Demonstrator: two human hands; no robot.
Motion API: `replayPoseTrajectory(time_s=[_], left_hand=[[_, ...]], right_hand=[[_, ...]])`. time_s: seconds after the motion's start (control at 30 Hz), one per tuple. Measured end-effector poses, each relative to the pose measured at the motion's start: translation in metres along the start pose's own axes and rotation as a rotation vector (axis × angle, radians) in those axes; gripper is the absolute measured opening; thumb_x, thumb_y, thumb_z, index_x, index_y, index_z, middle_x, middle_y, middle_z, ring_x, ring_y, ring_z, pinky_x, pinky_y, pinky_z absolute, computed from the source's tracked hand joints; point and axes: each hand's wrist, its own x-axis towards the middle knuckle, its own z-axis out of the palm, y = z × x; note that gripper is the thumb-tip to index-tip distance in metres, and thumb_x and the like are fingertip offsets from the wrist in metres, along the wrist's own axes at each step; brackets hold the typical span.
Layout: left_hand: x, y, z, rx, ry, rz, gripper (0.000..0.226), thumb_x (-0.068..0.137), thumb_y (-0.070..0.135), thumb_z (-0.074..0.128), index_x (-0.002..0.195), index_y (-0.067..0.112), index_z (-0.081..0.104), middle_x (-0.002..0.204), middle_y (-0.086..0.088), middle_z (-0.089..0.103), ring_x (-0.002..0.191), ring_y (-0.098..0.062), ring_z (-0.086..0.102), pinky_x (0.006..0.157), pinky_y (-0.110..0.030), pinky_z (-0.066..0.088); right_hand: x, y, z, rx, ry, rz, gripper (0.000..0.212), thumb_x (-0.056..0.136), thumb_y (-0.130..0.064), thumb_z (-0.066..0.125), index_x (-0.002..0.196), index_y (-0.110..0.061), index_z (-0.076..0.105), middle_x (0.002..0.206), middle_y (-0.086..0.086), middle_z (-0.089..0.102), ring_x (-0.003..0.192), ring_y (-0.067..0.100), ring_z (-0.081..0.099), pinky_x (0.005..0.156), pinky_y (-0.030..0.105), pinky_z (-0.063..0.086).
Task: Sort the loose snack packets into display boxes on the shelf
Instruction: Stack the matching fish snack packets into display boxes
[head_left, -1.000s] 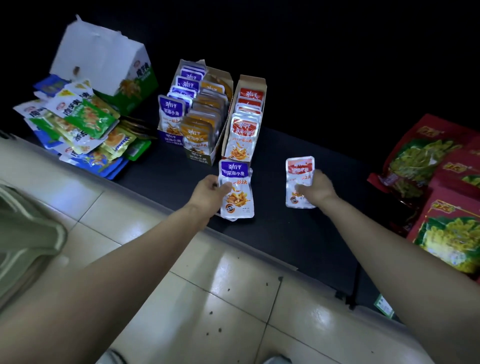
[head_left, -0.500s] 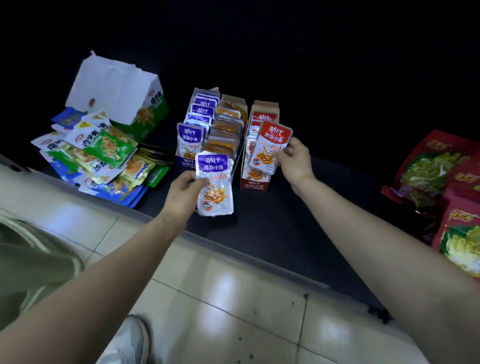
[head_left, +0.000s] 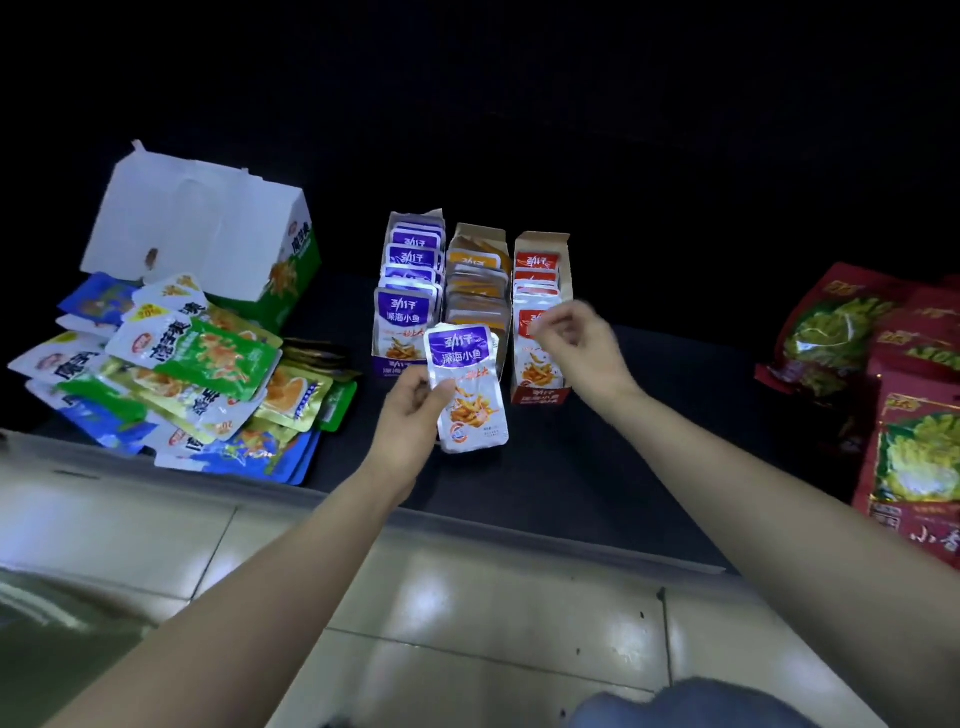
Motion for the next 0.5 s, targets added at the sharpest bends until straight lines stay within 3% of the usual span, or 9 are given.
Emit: replayPoseTrajectory(time_s=[0.1, 0.17, 0.23, 0.3, 0.37, 0.4, 0.5], left_hand=[[0.001, 0.006, -0.006, -0.052, -0.040, 0.059, 0.009, 0.098, 0.007, 0.053, 0.104, 0.010, 0.058, 0.097, -0.003, 0.069, 0.085, -0.009, 0.068, 0.071, -0.023, 0.055], [0.003, 0.012, -0.010, -0.056, -0.069, 0.080, 0.011, 0.099, 0.009, 0.052, 0.107, 0.010, 0.060, 0.101, -0.007, 0.070, 0.090, -0.016, 0.068, 0.076, -0.029, 0.057], [0.006, 0.016, -0.017, -0.024, -0.084, 0.083, 0.014, 0.100, 0.013, 0.052, 0.110, 0.007, 0.059, 0.109, -0.014, 0.069, 0.098, -0.024, 0.067, 0.086, -0.040, 0.056], [0.011, 0.019, -0.027, 0.098, -0.028, 0.101, 0.015, 0.100, 0.020, 0.052, 0.109, 0.010, 0.060, 0.115, -0.016, 0.064, 0.104, -0.025, 0.064, 0.094, -0.042, 0.053], [0.020, 0.020, -0.043, 0.309, 0.058, 0.182, 0.016, 0.099, 0.024, 0.051, 0.110, 0.016, 0.060, 0.119, -0.011, 0.057, 0.104, -0.015, 0.059, 0.098, -0.031, 0.048], [0.023, 0.021, -0.051, 0.397, 0.086, 0.214, 0.017, 0.099, 0.021, 0.051, 0.113, 0.017, 0.060, 0.119, -0.008, 0.055, 0.101, -0.011, 0.056, 0.096, -0.027, 0.047], [0.030, 0.023, -0.072, 0.569, 0.084, 0.281, 0.029, 0.096, 0.010, 0.052, 0.125, 0.013, 0.056, 0.118, -0.005, 0.053, 0.100, -0.017, 0.056, 0.095, -0.039, 0.048]], right_hand=[[-0.020, -0.024, 0.014, 0.019, -0.433, 0.180, 0.030, 0.087, -0.041, 0.069, 0.108, -0.021, 0.059, 0.095, -0.002, 0.066, 0.065, 0.005, 0.054, 0.053, 0.020, 0.042], [-0.028, -0.033, 0.027, 0.066, -0.528, 0.207, 0.028, 0.088, -0.032, 0.070, 0.112, -0.021, 0.061, 0.089, -0.002, 0.068, 0.056, 0.004, 0.050, 0.047, 0.016, 0.036], [-0.029, -0.041, 0.039, 0.133, -0.515, 0.182, 0.018, 0.089, -0.020, 0.069, 0.107, -0.019, 0.064, 0.087, -0.003, 0.070, 0.055, 0.002, 0.056, 0.047, 0.014, 0.040], [-0.023, -0.046, 0.050, 0.221, -0.440, 0.165, 0.016, 0.088, -0.010, 0.069, 0.103, -0.015, 0.064, 0.096, 0.002, 0.073, 0.072, 0.004, 0.069, 0.061, 0.016, 0.053], [-0.014, -0.048, 0.060, 0.235, -0.298, 0.141, 0.018, 0.087, -0.008, 0.069, 0.103, -0.015, 0.064, 0.107, 0.009, 0.072, 0.090, 0.013, 0.072, 0.078, 0.028, 0.059], [-0.010, -0.050, 0.066, 0.227, -0.230, 0.125, 0.018, 0.087, -0.008, 0.069, 0.103, -0.014, 0.063, 0.108, 0.010, 0.072, 0.092, 0.015, 0.072, 0.079, 0.031, 0.059], [0.002, -0.057, 0.085, 0.174, -0.133, 0.097, 0.022, 0.090, -0.009, 0.067, 0.111, -0.005, 0.060, 0.094, 0.010, 0.072, 0.066, 0.008, 0.069, 0.054, 0.024, 0.055]])
